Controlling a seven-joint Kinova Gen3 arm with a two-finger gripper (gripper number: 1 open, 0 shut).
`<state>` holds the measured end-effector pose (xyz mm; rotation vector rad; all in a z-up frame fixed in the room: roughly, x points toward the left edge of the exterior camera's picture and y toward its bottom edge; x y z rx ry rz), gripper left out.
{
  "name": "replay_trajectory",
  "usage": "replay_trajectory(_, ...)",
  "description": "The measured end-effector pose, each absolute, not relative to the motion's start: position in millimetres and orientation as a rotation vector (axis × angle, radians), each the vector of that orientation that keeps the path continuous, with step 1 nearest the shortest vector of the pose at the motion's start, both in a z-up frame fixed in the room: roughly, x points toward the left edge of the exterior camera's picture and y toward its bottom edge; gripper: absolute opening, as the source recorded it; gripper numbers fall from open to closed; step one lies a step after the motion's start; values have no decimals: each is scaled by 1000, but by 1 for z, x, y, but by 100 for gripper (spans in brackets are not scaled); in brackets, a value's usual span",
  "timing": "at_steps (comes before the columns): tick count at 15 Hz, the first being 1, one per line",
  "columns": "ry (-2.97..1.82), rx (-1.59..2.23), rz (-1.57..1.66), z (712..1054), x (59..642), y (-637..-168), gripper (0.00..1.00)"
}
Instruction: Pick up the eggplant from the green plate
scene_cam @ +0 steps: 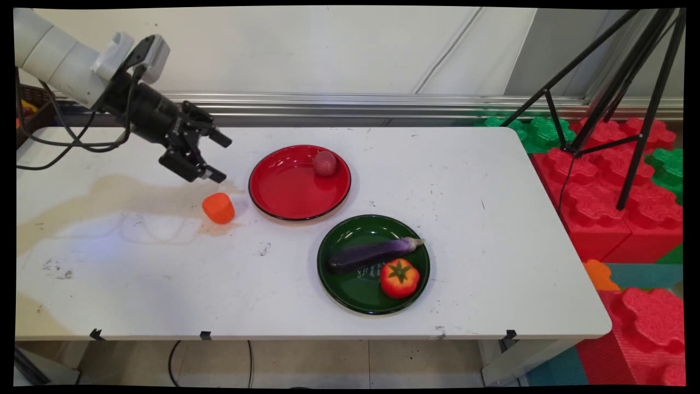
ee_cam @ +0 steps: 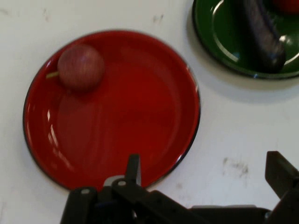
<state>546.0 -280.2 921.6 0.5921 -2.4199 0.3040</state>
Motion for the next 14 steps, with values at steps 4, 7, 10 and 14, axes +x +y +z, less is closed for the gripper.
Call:
replay_trajectory(4, -2377, 550, 286, 935, 514, -281, 100)
replay_trajectory(7, -2360, 533, 273, 936, 493, -284, 100)
replay_trajectory(10, -2349, 524, 259, 935, 473, -288, 100)
replay_trajectory(14, -2351, 509, 235, 924, 438, -294, 100)
